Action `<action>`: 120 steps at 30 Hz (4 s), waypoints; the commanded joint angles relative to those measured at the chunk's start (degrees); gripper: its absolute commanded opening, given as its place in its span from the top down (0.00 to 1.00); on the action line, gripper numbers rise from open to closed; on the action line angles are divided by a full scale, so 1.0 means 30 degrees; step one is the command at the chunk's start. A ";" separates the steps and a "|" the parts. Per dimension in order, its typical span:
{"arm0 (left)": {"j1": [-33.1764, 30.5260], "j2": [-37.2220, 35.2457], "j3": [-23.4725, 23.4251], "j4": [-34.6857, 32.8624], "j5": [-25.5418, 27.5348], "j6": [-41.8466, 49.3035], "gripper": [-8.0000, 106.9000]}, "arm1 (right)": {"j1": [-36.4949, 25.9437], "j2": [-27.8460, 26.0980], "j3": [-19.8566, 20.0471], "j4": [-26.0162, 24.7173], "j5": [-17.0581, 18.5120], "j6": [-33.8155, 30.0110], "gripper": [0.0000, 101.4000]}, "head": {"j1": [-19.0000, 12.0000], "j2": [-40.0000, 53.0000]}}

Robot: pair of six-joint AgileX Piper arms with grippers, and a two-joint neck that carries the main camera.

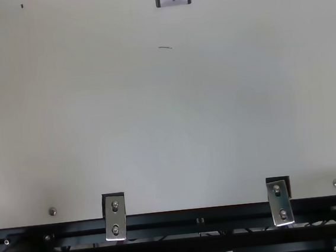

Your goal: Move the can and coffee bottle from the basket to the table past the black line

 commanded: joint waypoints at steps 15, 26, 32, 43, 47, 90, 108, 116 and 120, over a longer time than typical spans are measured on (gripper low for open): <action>-0.0802 0.5861 -0.4443 -0.0100 -0.0790 0.0188 0.15 | 0.0000 0.0000 0.0000 0.0000 0.0000 0.0000 0.00 | -0.0291 0.0100; -0.1326 0.8102 -0.7047 -0.0162 -0.0744 -0.0306 0.15 | 0.0000 0.0000 0.0000 0.0000 0.0000 0.0000 0.00 | -0.0291 0.0100; -0.1571 0.8645 -0.7546 -0.0038 -0.0947 -0.0836 0.15 | 0.0000 0.0000 0.0000 0.0000 0.0000 0.0000 0.00 | -0.0291 0.0100; -0.1250 0.6189 -0.4975 -0.1797 -0.2224 0.0173 0.84 | 0.0000 0.0000 0.0000 0.0000 0.0000 0.0000 0.00 | -0.0291 0.0100; -0.0806 0.3845 -0.3116 -0.3589 -0.3015 0.1702 0.84 | 0.0000 0.0000 0.0000 0.0000 0.0000 0.0000 0.00 | -0.0291 0.0100; 0.1658 -1.8224 0.5229 -1.2535 0.9405 -1.8617 0.84 | 0.0000 0.0000 0.0000 0.0000 0.0000 0.0000 0.00 | -0.0291 0.0100; -0.0183 -2.1815 0.6757 -1.6086 1.1238 -2.7833 0.84 | 0.0000 0.0000 0.0000 0.0000 0.0000 0.0000 0.00 | -0.0291 0.0100; -0.1376 -2.3788 0.6594 -1.6572 1.1238 -3.1609 0.84 | 0.0000 0.0000 0.0000 0.0000 0.0000 0.0000 0.00 | -0.0291 0.0100; -0.1971 -2.4579 0.6404 -1.6468 1.1238 -3.3695 0.84 | 0.0000 0.0000 0.0000 0.0000 0.0000 0.0000 0.00 | -0.0291 0.0100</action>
